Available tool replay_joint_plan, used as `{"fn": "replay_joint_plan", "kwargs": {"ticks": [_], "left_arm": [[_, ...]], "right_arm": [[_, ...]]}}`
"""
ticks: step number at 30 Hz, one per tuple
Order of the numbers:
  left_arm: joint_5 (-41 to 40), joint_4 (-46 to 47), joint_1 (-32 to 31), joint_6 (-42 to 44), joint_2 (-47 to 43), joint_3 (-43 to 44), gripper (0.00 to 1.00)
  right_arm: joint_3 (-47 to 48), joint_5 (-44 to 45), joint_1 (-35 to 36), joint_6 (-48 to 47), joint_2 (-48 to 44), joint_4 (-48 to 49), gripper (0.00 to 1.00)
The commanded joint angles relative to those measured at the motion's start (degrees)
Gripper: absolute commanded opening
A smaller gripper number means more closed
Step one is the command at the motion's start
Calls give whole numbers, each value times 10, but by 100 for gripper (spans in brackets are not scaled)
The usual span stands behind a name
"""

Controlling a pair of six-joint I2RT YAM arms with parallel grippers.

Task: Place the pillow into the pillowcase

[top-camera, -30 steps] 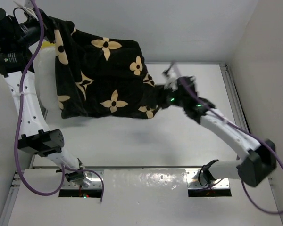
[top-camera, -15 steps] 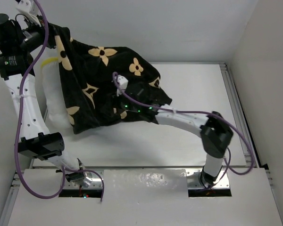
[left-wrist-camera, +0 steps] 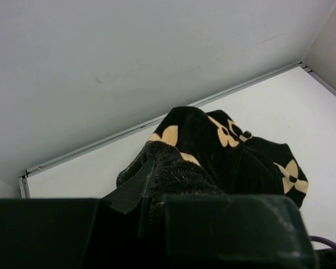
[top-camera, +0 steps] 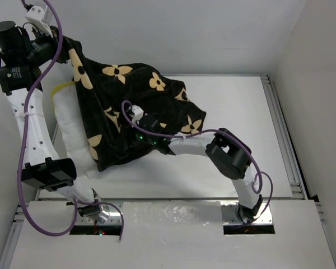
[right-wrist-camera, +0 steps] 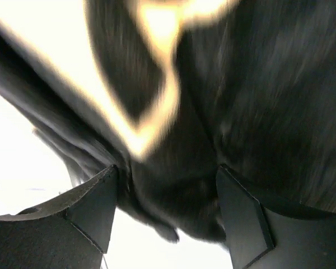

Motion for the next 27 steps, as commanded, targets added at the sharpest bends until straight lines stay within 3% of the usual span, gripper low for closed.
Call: {"fn": "replay_joint_plan", "kwargs": {"ticks": [1, 7, 16, 20, 27], "left_arm": [[8, 46, -4, 4, -30, 25, 0], [7, 38, -4, 11, -32, 30, 0], [5, 21, -4, 28, -47, 18, 0], [7, 3, -2, 46, -53, 18, 0], [18, 9, -4, 34, -54, 10, 0]], "right_arm": [[-87, -27, 23, 4, -53, 43, 69], [-173, 25, 61, -22, -115, 51, 71], [-117, 68, 60, 68, -42, 123, 67], [-102, 101, 52, 112, -15, 97, 66], [-119, 137, 55, 109, -38, 53, 70]]}}
